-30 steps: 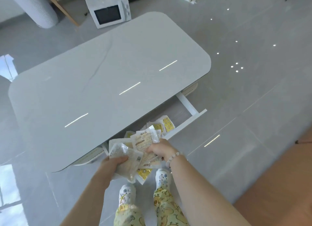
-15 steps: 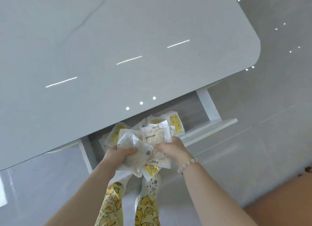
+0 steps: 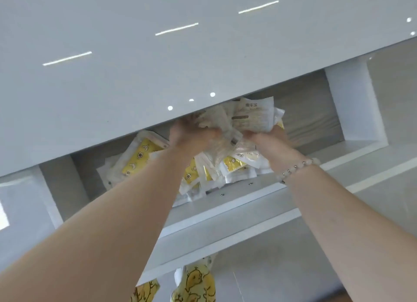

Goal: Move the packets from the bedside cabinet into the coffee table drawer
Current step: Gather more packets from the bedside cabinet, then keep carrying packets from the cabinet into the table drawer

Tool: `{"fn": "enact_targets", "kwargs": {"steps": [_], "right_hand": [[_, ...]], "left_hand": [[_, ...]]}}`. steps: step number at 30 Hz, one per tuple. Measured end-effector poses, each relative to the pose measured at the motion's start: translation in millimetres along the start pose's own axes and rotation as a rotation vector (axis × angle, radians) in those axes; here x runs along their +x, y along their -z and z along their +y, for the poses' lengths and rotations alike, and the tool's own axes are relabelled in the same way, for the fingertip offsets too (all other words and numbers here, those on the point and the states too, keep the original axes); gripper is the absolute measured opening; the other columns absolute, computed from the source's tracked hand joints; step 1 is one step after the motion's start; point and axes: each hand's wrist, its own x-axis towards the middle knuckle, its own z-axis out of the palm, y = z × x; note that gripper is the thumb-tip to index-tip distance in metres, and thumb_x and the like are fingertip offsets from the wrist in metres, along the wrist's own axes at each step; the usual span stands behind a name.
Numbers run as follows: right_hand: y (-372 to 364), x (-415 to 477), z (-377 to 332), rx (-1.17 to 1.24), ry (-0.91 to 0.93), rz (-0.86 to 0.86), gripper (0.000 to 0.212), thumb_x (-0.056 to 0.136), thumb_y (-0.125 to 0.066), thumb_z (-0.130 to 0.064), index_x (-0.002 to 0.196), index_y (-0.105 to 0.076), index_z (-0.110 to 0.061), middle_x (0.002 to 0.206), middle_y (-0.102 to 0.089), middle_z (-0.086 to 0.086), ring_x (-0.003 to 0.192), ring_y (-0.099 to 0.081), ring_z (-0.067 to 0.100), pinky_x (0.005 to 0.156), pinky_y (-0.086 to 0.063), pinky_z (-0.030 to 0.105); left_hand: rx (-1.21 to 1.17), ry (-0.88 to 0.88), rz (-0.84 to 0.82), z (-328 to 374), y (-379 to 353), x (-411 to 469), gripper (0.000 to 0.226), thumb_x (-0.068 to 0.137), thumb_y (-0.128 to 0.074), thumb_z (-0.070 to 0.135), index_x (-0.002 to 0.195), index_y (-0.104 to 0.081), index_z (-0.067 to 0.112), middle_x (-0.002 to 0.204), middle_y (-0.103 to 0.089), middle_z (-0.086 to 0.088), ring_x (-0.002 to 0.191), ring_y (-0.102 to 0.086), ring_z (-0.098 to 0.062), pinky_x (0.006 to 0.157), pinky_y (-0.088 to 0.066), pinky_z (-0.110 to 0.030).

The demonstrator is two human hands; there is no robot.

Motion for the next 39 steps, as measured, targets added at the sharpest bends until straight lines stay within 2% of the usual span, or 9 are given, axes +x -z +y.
{"fn": "enact_targets", "kwargs": {"steps": [3,6,11,14,17,22,29,35,39], "right_hand": [[3.8,8.7,11.7,0.027,0.034,0.060,0.026,0.083,-0.072,-0.018,0.073,-0.049,-0.027,0.074,-0.055,-0.016,0.066,-0.050,-0.005,0.063,-0.040,0.013],[2.9,11.1,16.1,-0.027,0.076,0.114,0.021,0.083,-0.072,-0.020,0.093,-0.053,-0.016,0.084,-0.060,-0.009,0.076,-0.058,0.007,0.067,-0.042,0.017],[-0.1,14.5,17.8,-0.155,0.146,0.257,0.060,0.076,-0.078,-0.025,0.120,-0.041,-0.006,0.107,-0.059,0.005,0.095,-0.060,0.022,0.078,-0.049,0.028],[-0.2,17.9,19.4,-0.310,0.137,0.335,0.072,0.071,-0.080,-0.037,0.122,-0.041,-0.003,0.118,-0.056,0.015,0.114,-0.053,0.032,0.093,-0.047,0.045],[6.2,16.4,15.3,-0.463,0.098,0.398,0.082,0.067,-0.079,-0.048,0.124,-0.042,-0.003,0.125,-0.050,0.016,0.122,-0.042,0.031,0.091,-0.044,0.044],[8.3,12.4,8.4,-0.590,0.100,0.476,0.089,0.064,-0.080,-0.051,0.127,-0.038,-0.003,0.131,-0.045,0.015,0.125,-0.040,0.031,0.090,-0.043,0.046],[20.7,-37.1,-4.1,-0.951,0.242,0.491,0.061,0.087,-0.057,-0.050,0.129,-0.042,-0.007,0.127,-0.049,0.009,0.119,-0.044,0.027,0.085,-0.042,0.037],[56.9,-118.6,-60.4,-1.064,0.438,0.395,0.031,0.094,-0.048,-0.039,0.115,-0.052,-0.017,0.115,-0.054,0.000,0.111,-0.047,0.019,0.085,-0.041,0.029],[85.5,-195.8,-126.7,-0.981,0.656,0.393,0.029,0.096,-0.042,-0.035,0.119,-0.053,-0.022,0.118,-0.052,-0.006,0.113,-0.044,0.014,0.088,-0.038,0.023]], "left_hand": [[0.103,-0.077,0.012,1.3,-11.9,7.0,0.040,0.071,-0.079,0.035,0.104,-0.060,0.021,0.092,-0.060,0.006,0.085,-0.057,-0.014,0.065,-0.042,-0.021],[0.173,-0.102,0.058,1.9,-20.3,5.9,0.040,0.075,-0.076,0.032,0.107,-0.059,0.018,0.092,-0.058,0.004,0.087,-0.057,-0.015,0.070,-0.046,-0.023],[0.410,-0.098,0.153,10.7,-30.0,-4.5,0.040,0.080,-0.068,0.035,0.113,-0.053,0.021,0.090,-0.052,0.005,0.084,-0.051,-0.017,0.062,-0.040,-0.025],[0.501,-0.060,0.176,15.0,-31.6,-3.3,0.043,0.079,-0.069,0.038,0.114,-0.053,0.019,0.109,-0.059,0.000,0.106,-0.053,-0.021,0.070,-0.041,-0.027],[0.590,-0.048,0.170,17.5,-28.8,0.0,0.048,0.077,-0.070,0.045,0.113,-0.053,0.018,0.117,-0.059,-0.003,0.114,-0.052,-0.023,0.085,-0.044,-0.031],[0.777,-0.082,0.232,23.7,-32.1,-4.2,0.061,0.081,-0.066,0.049,0.125,-0.046,0.012,0.132,-0.049,-0.007,0.127,-0.040,-0.027,0.104,-0.030,-0.035],[0.994,-0.307,0.229,8.9,-32.1,-51.7,0.061,0.098,-0.032,0.048,0.144,-0.019,0.011,0.145,-0.031,-0.007,0.136,-0.027,-0.024,0.113,-0.022,-0.039],[1.134,-0.547,0.072,57.4,16.3,-126.1,0.041,0.101,-0.027,0.040,0.136,-0.036,0.019,0.130,-0.049,0.000,0.121,-0.045,-0.020,0.097,-0.037,-0.031],[1.274,-0.741,0.182,139.7,80.3,-187.3,0.036,0.102,-0.023,0.036,0.115,-0.052,0.019,0.110,-0.058,0.002,0.108,-0.049,-0.019,0.087,-0.035,-0.028]]}}
